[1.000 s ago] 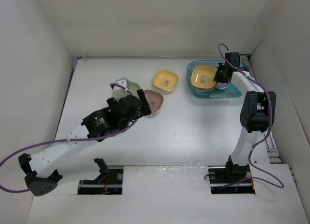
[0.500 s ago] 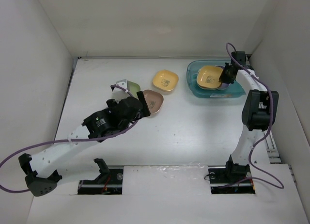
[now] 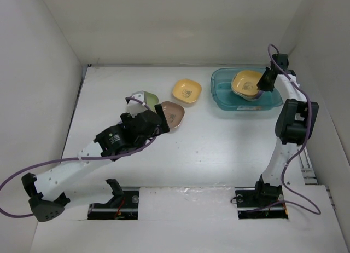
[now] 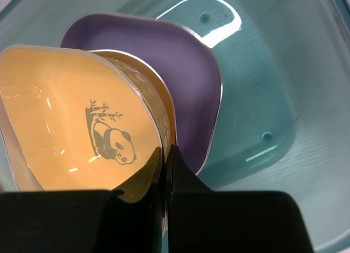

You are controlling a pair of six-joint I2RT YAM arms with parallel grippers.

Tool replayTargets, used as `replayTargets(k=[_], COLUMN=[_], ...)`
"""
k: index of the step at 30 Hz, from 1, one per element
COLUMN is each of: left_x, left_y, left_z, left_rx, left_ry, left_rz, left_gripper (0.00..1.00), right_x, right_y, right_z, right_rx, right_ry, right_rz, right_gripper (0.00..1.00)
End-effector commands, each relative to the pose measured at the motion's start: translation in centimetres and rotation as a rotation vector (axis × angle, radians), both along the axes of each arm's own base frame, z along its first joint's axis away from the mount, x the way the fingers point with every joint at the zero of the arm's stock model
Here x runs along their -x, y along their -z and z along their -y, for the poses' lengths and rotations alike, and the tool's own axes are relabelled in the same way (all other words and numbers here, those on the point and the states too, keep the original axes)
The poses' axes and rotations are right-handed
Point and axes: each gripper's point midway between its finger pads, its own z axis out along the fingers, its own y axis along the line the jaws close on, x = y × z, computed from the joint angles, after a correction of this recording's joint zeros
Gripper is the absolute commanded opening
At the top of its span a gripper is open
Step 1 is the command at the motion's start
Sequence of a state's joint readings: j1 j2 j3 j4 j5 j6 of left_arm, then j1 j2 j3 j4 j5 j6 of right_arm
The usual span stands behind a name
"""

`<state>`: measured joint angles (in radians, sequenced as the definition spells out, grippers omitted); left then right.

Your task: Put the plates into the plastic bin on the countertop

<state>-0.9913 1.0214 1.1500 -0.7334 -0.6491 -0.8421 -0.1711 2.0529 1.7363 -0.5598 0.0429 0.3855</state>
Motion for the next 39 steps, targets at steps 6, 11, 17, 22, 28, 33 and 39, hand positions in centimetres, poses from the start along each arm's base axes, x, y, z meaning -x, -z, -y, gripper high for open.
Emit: replayTargets(k=[6, 11, 17, 22, 28, 33, 39], left_x=[-0.5, -1.5, -3.9, -6.9, -8.6, -10.2, -11.5], left_y=[1.6, 3.6, 8.5, 12.0, 16.5, 18.4, 17.6], left_z=[-0.7, 0.5, -0.3, -1.2, -0.6, 0.4, 1.9], left_rx=[-0.022, -0.048, -0.021, 0.038, -0.037, -0.074, -0.028], left_ry=[-0.063, -0.085, -0.143, -0.175, -0.193, -0.202, -0.19], left_rz=[0.006, -0.026, -0.137, -0.174, -0.261, -0.29, -0.274], left_gripper=[1.0, 1.0, 1.0, 1.0, 1.0, 1.0, 1.0], right_x=[-0.5, -0.9, 1.1, 4.0, 9.7, 12.7, 14.5], right_y=[-2.5, -8.1, -13.9, -15.6, -12.6, -11.3, -8.7], right_z=[1.3, -0.6, -6.1, -10.5, -19.5, -22.7, -23.7], right_rx=[0.019, 0.028, 0.063, 0.031, -0.017, -0.025, -0.048], right_ry=[0.054, 0.015, -0.087, -0.19, -0.407, -0.516, -0.579], right_rz=[0.045, 0.159, 0.254, 0.34, 0.354, 0.362, 0.339], right_gripper=[0.72, 1.0, 1.0, 1.0, 1.0, 1.0, 1.0])
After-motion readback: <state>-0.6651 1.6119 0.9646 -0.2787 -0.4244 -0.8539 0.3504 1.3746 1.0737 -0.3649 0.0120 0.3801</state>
